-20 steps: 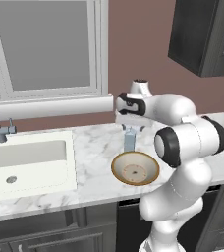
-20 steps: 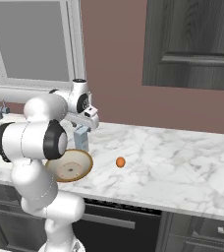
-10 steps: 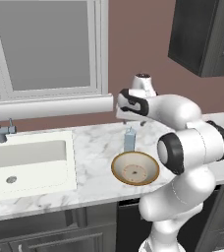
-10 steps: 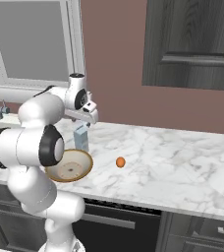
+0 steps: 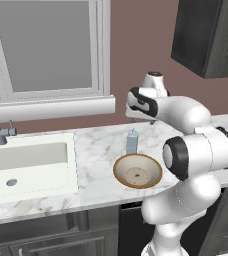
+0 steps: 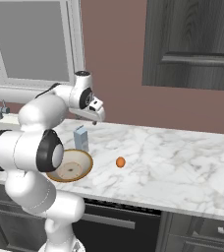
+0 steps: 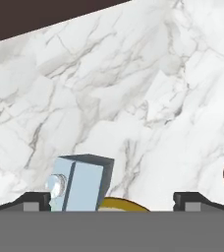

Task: Gather the eggs and milk located in the vicinity of the sink area and place them right next to the bowl.

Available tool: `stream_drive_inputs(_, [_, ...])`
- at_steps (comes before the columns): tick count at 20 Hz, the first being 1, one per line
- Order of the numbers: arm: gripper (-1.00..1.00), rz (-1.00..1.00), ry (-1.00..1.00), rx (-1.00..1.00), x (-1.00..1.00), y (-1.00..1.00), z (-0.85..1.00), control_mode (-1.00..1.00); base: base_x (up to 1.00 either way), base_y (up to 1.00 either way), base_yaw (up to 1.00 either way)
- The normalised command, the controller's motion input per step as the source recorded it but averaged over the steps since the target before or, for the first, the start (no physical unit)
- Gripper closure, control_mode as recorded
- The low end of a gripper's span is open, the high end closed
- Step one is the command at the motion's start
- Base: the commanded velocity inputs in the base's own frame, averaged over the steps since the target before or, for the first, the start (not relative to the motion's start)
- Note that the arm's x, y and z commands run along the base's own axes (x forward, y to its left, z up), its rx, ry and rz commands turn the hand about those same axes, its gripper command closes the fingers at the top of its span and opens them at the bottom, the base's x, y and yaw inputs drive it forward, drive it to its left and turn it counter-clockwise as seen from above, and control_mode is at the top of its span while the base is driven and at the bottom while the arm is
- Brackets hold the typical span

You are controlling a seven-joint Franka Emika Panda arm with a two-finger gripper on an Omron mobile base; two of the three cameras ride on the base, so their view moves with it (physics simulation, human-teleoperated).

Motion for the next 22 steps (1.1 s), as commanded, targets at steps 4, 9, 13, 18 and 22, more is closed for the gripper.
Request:
stream_drive_inputs(4, [-1.0, 0.0, 0.0, 0.0, -0.01, -0.5, 0.0, -1.0, 0.0, 0.0, 0.0])
stream_drive_inputs(9, [-1.0, 0.0, 0.0, -0.02, -0.08, -0.53, 0.0, -1.0, 0.0, 0.0, 0.0])
stream_drive_inputs(13, [-1.0, 0.02, 0.0, -0.02, -0.1, -0.42, -0.11, -1.0, 0.0, 0.0, 0.0])
stream_drive_inputs(18, [-1.0, 0.04, 0.0, -0.01, -0.25, -0.25, -0.32, -1.0, 0.0, 0.0, 0.0])
stream_drive_inputs(22, [-1.0, 0.05, 0.0, 0.0, -0.21, -0.25, -0.32, -1.0, 0.0, 0.0, 0.0])
